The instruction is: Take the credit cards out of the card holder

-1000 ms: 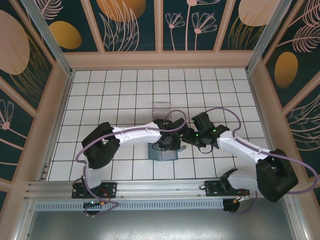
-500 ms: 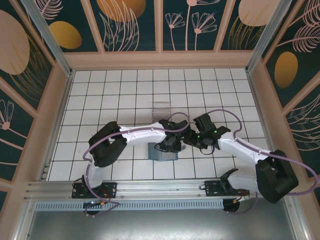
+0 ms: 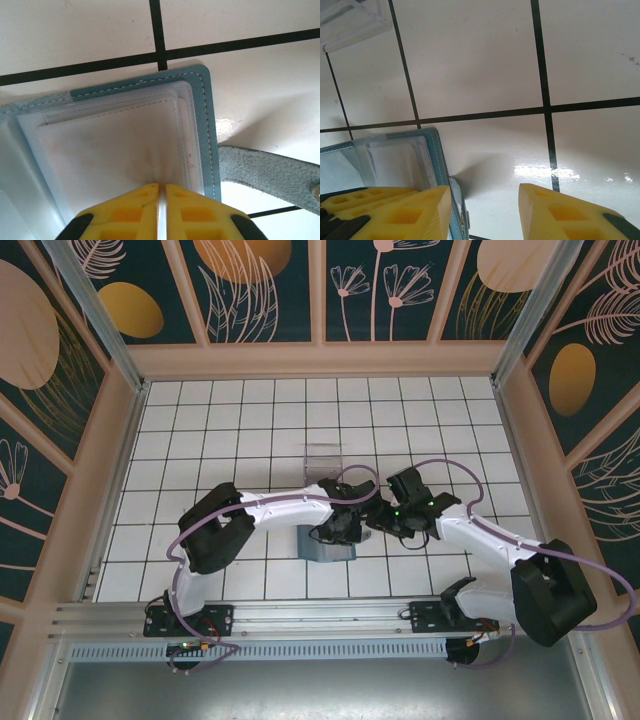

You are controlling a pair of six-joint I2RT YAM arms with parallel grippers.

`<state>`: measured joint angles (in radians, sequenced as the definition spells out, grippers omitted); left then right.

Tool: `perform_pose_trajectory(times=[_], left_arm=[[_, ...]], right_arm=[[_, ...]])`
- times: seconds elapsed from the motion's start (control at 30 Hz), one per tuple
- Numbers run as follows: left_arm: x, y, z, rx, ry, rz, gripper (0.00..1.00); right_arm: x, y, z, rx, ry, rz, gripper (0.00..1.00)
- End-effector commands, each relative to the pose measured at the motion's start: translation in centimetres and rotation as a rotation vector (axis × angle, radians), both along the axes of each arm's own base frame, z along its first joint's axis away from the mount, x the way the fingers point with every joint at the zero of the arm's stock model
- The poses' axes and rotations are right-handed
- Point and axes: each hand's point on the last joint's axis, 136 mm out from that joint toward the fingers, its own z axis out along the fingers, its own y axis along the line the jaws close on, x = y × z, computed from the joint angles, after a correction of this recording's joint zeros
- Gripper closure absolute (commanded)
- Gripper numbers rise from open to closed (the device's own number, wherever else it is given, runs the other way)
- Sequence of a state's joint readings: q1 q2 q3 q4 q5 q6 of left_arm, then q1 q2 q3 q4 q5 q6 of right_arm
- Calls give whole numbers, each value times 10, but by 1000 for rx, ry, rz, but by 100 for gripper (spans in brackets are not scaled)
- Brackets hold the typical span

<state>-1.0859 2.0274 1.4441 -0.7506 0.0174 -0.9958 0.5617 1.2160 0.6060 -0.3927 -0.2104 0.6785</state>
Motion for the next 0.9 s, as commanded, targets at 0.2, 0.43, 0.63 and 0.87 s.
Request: perform_pose_trajectory(times=[0.2,0.43,0.63,0.87], left_arm=[[-3,9,1,44,-3,-6,85],[-2,9,9,40,-7,-7,69],[-4,9,3,47,4,-13,63],[-7,16,-5,78,15,-13,64]], right_arm=[[0,-2,3,12,-18,-1,59],[0,-2,5,16,-19,-4,59],[0,-2,5,16,-20,-4,59],[-1,-2,4,17,-17,-7,59]])
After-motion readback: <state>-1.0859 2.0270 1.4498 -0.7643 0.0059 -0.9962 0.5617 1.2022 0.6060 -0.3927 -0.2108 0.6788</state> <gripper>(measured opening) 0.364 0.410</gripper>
